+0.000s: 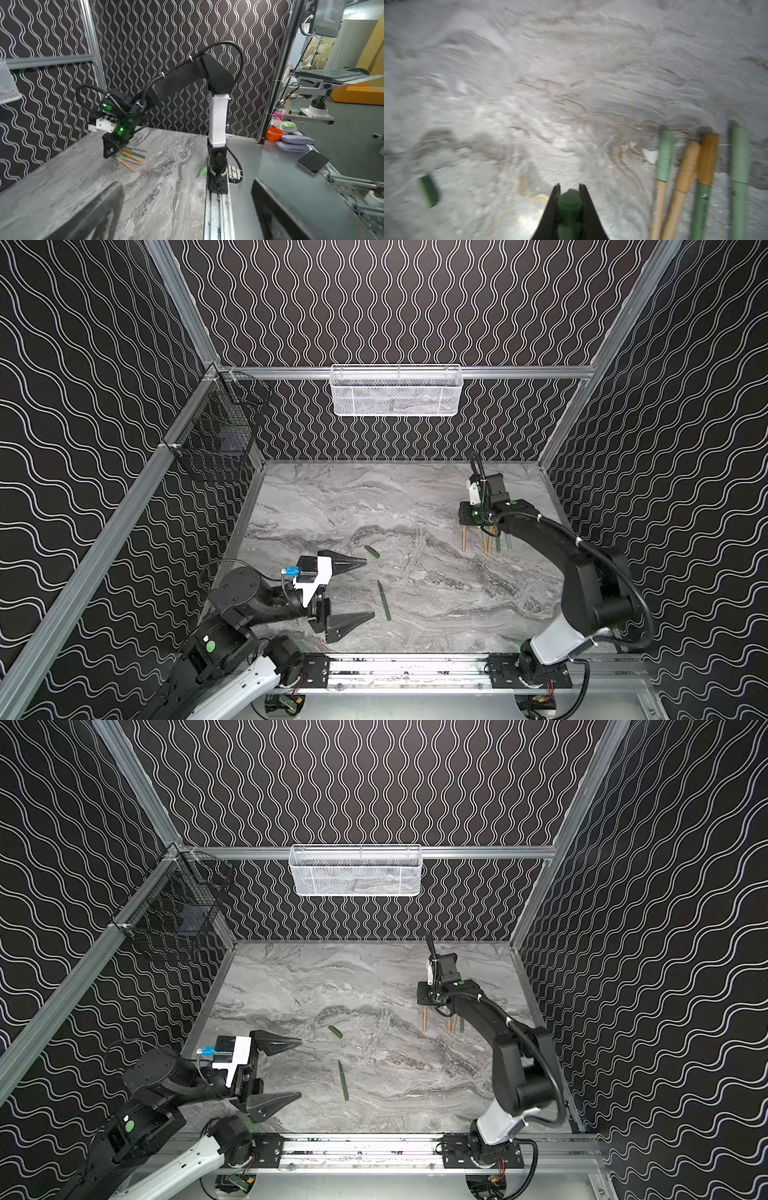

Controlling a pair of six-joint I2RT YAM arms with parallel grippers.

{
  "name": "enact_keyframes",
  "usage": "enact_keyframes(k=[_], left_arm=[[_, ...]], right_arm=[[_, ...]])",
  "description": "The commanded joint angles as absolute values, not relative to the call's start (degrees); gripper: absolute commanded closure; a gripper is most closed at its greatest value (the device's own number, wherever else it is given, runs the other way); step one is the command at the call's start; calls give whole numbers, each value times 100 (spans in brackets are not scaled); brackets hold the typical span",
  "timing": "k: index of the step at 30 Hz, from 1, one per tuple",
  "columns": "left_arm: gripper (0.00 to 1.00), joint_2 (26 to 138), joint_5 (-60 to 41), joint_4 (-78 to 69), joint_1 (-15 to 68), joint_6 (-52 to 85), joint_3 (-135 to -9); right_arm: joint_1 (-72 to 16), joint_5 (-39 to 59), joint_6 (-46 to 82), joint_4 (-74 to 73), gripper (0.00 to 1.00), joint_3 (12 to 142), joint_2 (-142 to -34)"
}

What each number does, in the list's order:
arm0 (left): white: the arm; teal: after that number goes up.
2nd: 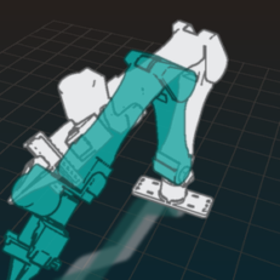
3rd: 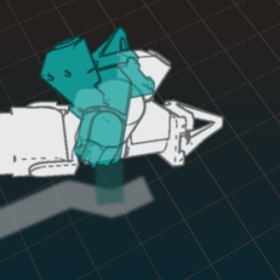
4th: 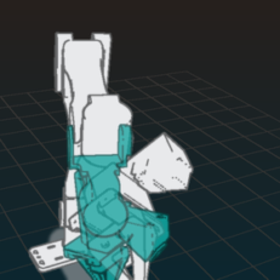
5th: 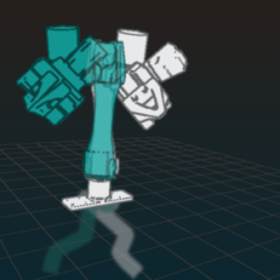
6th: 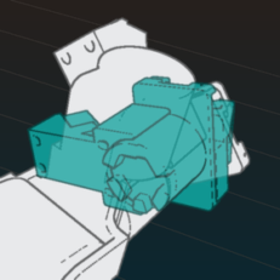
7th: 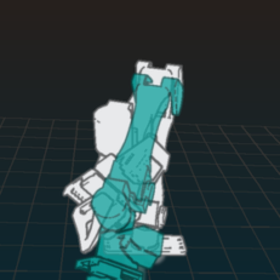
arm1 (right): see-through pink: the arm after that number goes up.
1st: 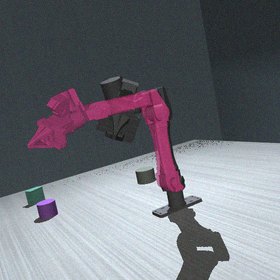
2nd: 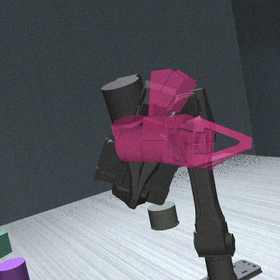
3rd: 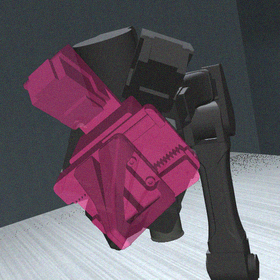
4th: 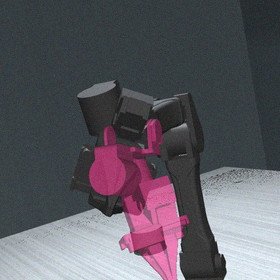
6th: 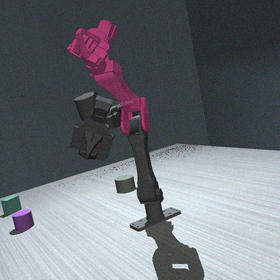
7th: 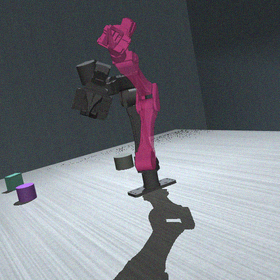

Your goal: Insert the pens into the pen caps

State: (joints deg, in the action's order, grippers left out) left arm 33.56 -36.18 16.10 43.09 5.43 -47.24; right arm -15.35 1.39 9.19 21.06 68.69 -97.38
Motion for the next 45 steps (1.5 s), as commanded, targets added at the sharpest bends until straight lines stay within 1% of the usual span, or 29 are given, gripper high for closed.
enact_keyframes(k=[1,8,10,15,17,20,25,29,32,35,36,37,41,45], left_arm=[[1,3381,-3437,2178,4307,285,-4788],[1,3172,-3244,2391,4307,294,-4664],[1,3124,-3206,2393,4307,307,-4623],[1,3076,-3139,2391,4307,341,-4541],[1,3067,-3095,2382,4307,326,-4526],[1,3114,-3079,2399,4308,299,-4553],[1,3087,-3033,2434,4307,325,-4529],[1,3011,-2947,2483,4307,306,-4525],[1,2961,-2854,2524,4307,282,-4527],[1,2903,-2596,2576,4307,271,-4553],[1,2894,-2391,2621,4311,284,-4560],[1,2892,-2137,2689,4307,284,-4589],[1,3024,-1175,2979,4307,335,-4682],[1,3259,-288,3212,4305,457,-4749]], right_arm=[[-1447,-355,464,2827,100,7248,-10247],[-1141,-301,404,2847,98,7488,-11038],[-1117,-335,421,2796,93,7488,-11131],[-1090,-625,422,2851,86,7553,-11227],[-1090,-696,405,2884,82,7582,-11242],[-1090,-791,380,2933,79,7638,-11278],[-1090,-680,369,2923,67,7731,-11233],[-1106,-558,395,2972,53,7813,-11014],[-1155,-258,391,2898,44,7756,-10626],[-1334,30,390,2741,35,7536,-10215],[-1438,139,404,2702,31,7439,-10075],[-1573,221,417,2661,29,7335,-9939],[-2314,456,530,2415,29,6803,-9495],[-3396,636,869,2062,31,6272,-9166]])
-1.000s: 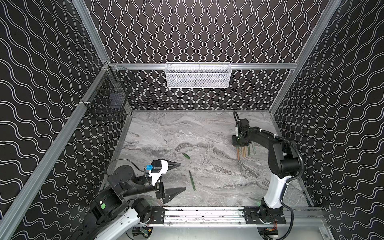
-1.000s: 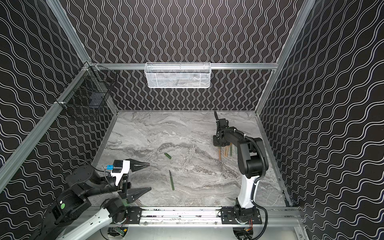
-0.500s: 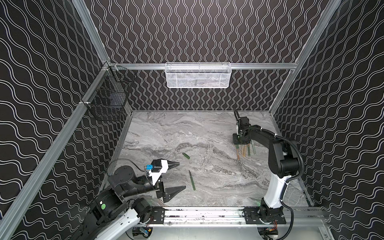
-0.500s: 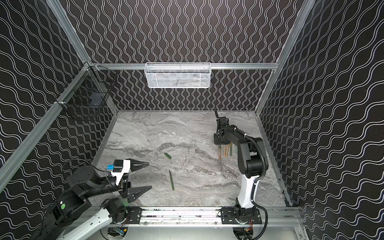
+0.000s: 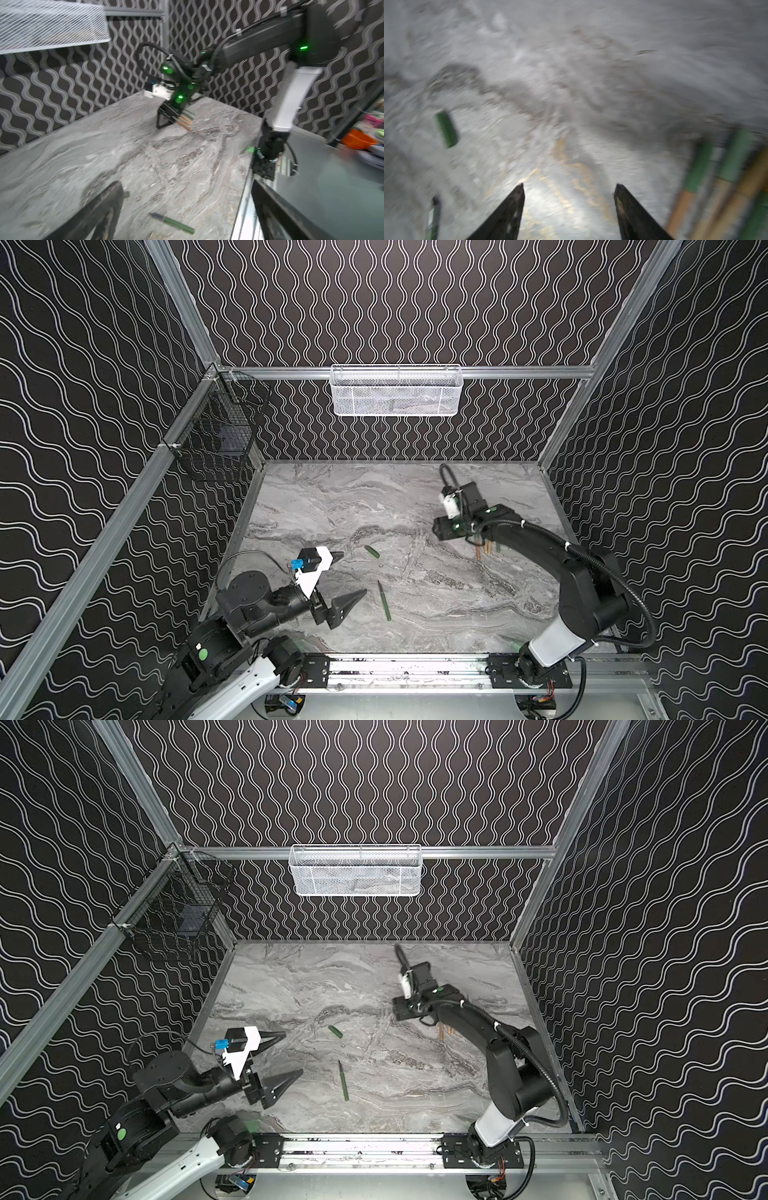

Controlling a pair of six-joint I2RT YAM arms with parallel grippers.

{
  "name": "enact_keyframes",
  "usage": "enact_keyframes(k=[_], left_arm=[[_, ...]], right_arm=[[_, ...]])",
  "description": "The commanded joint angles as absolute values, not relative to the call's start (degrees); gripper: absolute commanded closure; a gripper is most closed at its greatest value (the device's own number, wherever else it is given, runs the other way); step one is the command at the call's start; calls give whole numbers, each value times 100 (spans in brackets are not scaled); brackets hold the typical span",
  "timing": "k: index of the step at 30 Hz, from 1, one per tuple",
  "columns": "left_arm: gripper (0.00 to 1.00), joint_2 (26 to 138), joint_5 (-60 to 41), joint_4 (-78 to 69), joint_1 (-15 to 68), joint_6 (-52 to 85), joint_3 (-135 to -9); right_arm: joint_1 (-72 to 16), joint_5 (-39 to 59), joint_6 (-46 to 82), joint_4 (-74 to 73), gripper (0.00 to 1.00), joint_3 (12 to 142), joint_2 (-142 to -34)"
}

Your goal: Insert the pens into the pen caps

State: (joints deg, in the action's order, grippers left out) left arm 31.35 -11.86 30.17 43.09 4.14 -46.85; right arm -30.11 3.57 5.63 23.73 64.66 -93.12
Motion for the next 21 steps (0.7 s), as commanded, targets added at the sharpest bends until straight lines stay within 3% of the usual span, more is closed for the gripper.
enact_keyframes(k=[1,8,15,21], left_arm=[[1,3322,-61,3287,4303,486,-4783],[1,3576,1245,3612,4216,692,-4869],[1,3687,1167,3576,3895,714,-4849],[1,3726,1050,3617,3608,720,-4887]], right_arm=[[-3666,670,998,1945,31,6135,-9097],[-5267,326,1839,1593,32,5831,-9236],[-6206,-409,2491,2060,32,6481,-9991],[-6405,-521,2890,2153,31,6583,-10185]])
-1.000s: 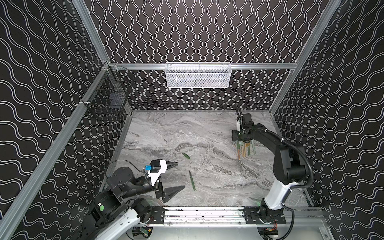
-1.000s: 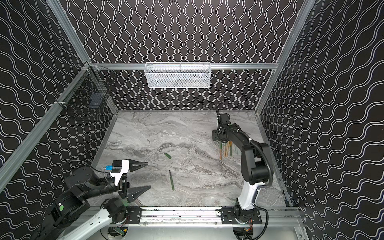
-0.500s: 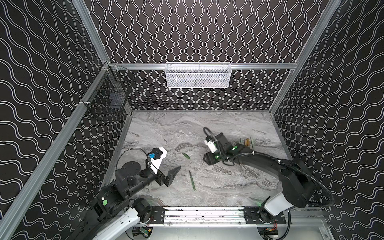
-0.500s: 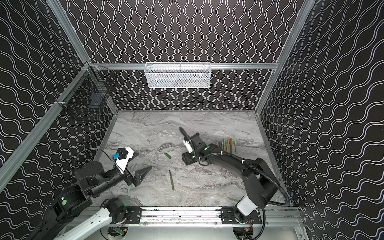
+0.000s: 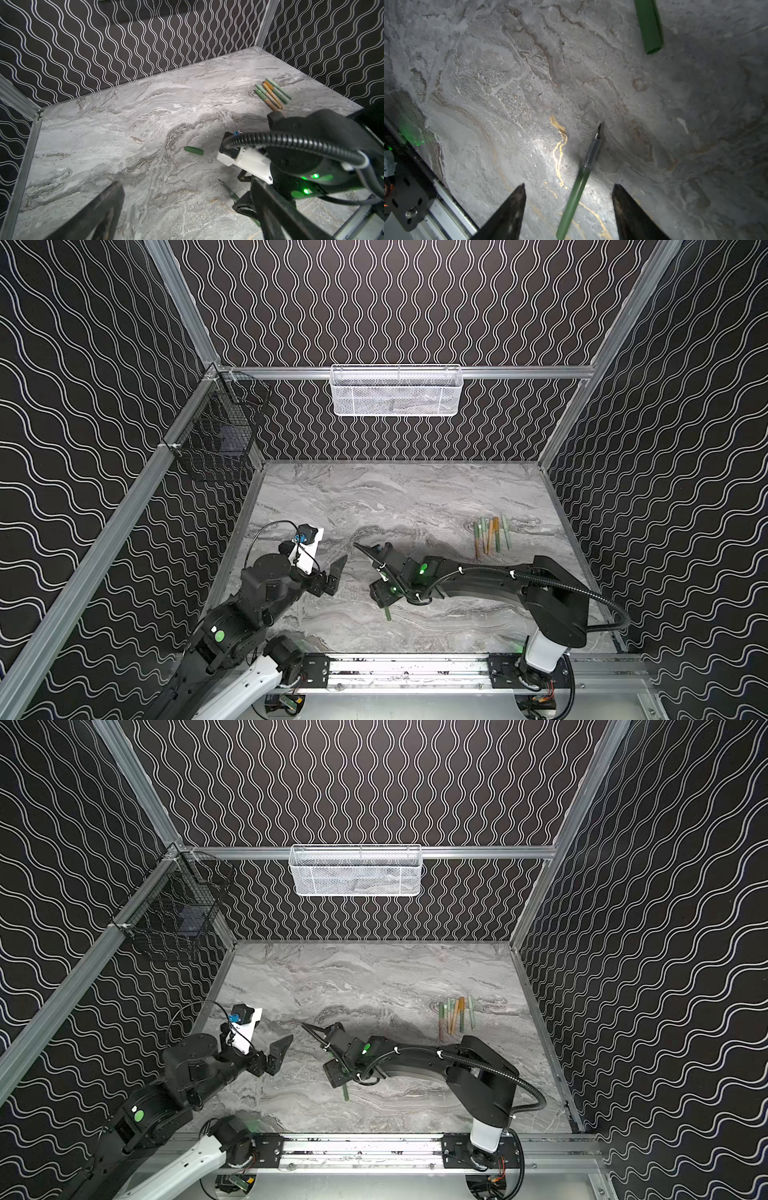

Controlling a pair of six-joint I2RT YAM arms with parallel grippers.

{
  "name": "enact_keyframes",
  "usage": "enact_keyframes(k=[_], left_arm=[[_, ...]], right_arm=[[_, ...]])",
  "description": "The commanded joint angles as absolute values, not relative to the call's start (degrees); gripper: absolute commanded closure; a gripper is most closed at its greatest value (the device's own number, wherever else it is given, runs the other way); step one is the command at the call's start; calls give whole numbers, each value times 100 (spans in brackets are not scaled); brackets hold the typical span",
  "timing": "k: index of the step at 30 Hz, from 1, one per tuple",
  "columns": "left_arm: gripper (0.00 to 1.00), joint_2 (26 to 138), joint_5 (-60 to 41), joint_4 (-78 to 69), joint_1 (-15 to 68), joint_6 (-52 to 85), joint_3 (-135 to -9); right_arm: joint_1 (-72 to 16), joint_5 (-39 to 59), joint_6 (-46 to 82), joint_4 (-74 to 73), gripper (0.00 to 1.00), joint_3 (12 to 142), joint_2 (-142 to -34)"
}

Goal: Insert the pens into the pen caps
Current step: 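Move the right gripper to the loose green pen and grasp it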

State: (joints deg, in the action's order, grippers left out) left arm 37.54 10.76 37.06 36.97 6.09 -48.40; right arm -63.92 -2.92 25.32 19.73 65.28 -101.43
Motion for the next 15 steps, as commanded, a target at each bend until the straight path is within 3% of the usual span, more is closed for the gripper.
enact_keyframes(k=[1,10,15], left_arm=[[1,3678,1037,3628,3576,719,-4879],[1,3401,1033,3677,3518,701,-4825],[1,3403,987,3669,3481,660,-4843]], right_arm=[[-6400,-514,2887,2177,31,6595,-10201],[-6394,-412,2734,2491,32,7017,-10665],[-6389,-539,2790,2627,39,7258,-11067]])
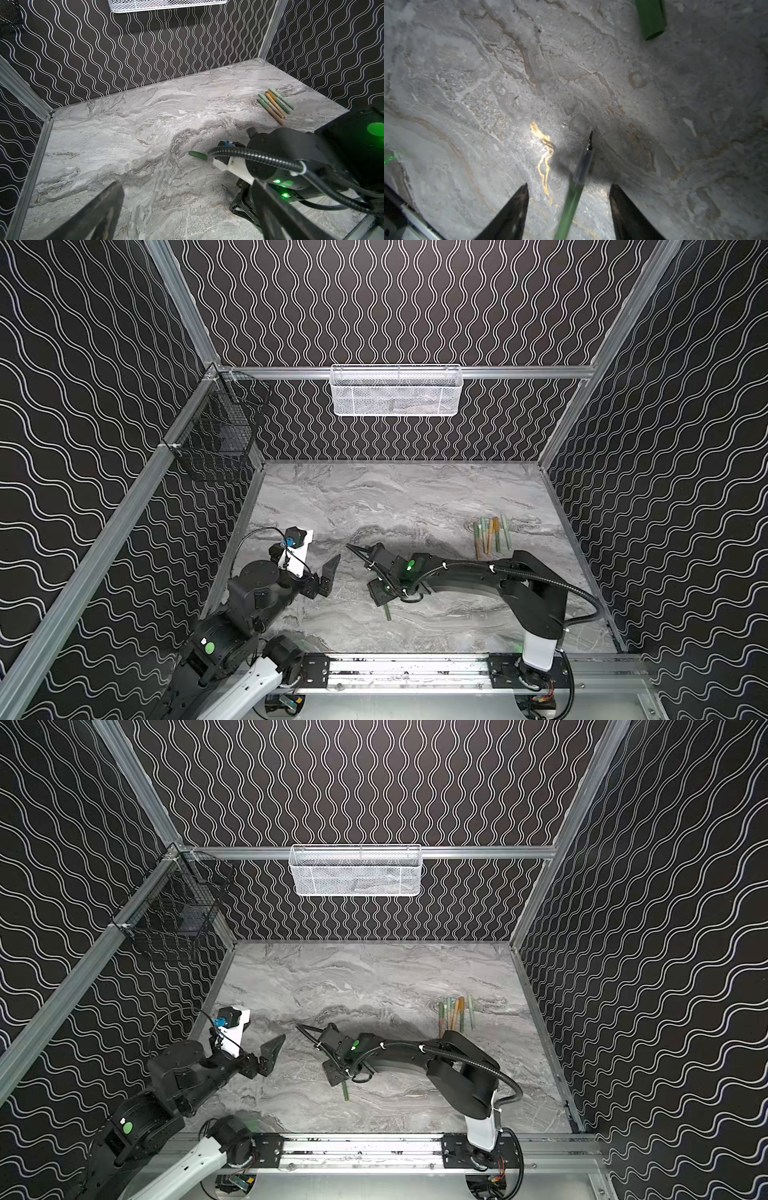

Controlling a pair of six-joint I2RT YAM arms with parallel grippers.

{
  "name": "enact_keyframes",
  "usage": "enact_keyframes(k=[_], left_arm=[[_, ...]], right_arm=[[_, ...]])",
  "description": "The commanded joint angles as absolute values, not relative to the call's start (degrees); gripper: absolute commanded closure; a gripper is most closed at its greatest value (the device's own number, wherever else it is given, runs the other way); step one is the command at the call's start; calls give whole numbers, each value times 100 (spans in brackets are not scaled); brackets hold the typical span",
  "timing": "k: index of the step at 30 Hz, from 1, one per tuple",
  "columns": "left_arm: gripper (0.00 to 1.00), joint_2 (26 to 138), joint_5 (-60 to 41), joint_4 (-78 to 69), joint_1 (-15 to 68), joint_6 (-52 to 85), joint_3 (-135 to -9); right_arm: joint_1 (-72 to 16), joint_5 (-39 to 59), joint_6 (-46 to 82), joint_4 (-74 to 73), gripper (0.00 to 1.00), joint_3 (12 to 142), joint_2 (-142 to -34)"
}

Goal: Insert the pens into the pen caps
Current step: 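Move the right gripper to the loose green pen and grasp it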

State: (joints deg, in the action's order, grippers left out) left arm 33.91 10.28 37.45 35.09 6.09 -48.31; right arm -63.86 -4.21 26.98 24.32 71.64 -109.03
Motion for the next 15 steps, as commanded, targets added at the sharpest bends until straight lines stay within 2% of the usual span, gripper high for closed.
enact_keyframes(k=[1,6,15], left_arm=[[1,3389,988,3672,3482,659,-4843],[1,3317,991,3638,3473,650,-4825],[1,3324,1036,3534,3445,665,-4790]], right_arm=[[-6382,-553,2810,2633,41,7280,-11111],[-6374,-563,2862,2739,54,7402,-11353],[-6385,-434,2799,2912,67,7703,-11737]])
